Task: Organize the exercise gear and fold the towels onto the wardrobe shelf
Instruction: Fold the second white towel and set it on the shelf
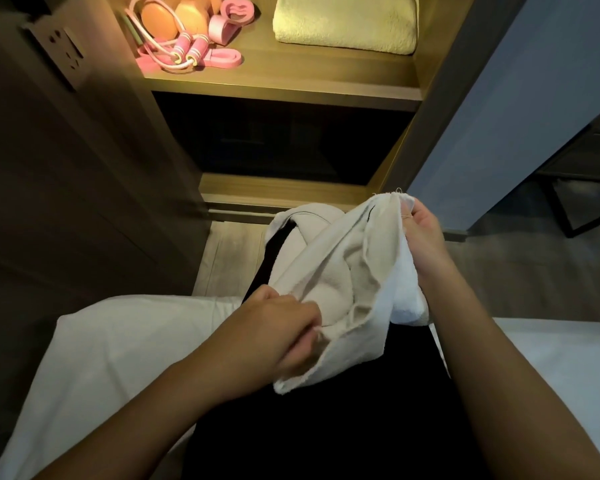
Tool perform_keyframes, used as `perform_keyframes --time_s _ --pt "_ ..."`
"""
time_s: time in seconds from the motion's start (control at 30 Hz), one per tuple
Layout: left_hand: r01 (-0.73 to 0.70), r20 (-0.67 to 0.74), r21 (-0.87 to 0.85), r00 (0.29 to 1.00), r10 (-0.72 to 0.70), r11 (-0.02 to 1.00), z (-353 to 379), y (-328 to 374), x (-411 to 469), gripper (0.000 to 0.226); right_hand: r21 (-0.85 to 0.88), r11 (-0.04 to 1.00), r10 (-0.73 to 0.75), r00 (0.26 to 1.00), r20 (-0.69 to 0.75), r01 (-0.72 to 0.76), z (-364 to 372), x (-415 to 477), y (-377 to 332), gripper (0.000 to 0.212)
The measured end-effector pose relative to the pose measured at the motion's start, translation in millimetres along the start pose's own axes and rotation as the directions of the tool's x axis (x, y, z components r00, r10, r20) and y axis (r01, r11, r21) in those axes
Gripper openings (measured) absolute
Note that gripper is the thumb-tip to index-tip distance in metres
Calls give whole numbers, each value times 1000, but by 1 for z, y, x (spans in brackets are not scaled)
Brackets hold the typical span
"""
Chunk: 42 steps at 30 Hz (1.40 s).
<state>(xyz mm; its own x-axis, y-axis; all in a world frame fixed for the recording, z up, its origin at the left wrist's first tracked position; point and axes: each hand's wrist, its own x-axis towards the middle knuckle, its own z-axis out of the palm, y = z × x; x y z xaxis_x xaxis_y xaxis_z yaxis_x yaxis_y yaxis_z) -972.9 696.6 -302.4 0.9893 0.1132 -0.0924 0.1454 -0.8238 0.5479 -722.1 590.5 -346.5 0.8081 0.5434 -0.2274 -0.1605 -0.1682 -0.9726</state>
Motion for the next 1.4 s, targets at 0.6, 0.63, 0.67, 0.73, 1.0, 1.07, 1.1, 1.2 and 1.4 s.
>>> perform_keyframes --time_s 0.6,0.63,0.67,0.73,1.0,1.07,1.1,1.2,1.4 --pt "-175 -500 481 750 433 859 -255 -3 89 27 38 848 -508 831 -229 528 -64 77 -223 14" --pt "-165 -532 452 739 413 877 -278 -2 97 25 25 823 -548 804 -230 567 -67 81 -241 14" --pt "-167 -563 413 725 395 895 -297 -1 103 23 25 796 -584 777 -235 605 -69 83 -257 14" --pt "-182 -620 318 702 350 930 -326 5 112 19 48 748 -633 733 -251 662 -67 85 -286 12" --pt "-45 -382 658 840 385 751 -326 -10 123 25 137 676 -694 688 -211 724 -44 76 -328 14" --pt "-84 -305 694 865 398 715 -311 -17 126 28 131 674 -707 686 -169 727 -36 73 -330 15" --pt "-113 -264 718 869 418 687 -305 -20 128 30 120 670 -717 681 -150 732 -34 73 -332 15" --pt "-161 -176 777 872 457 608 -289 -24 137 34 87 665 -734 671 -107 741 -30 74 -332 16" --pt "-104 -449 526 809 380 844 -278 -38 148 7 38 696 -707 694 -135 717 -56 72 -323 19"
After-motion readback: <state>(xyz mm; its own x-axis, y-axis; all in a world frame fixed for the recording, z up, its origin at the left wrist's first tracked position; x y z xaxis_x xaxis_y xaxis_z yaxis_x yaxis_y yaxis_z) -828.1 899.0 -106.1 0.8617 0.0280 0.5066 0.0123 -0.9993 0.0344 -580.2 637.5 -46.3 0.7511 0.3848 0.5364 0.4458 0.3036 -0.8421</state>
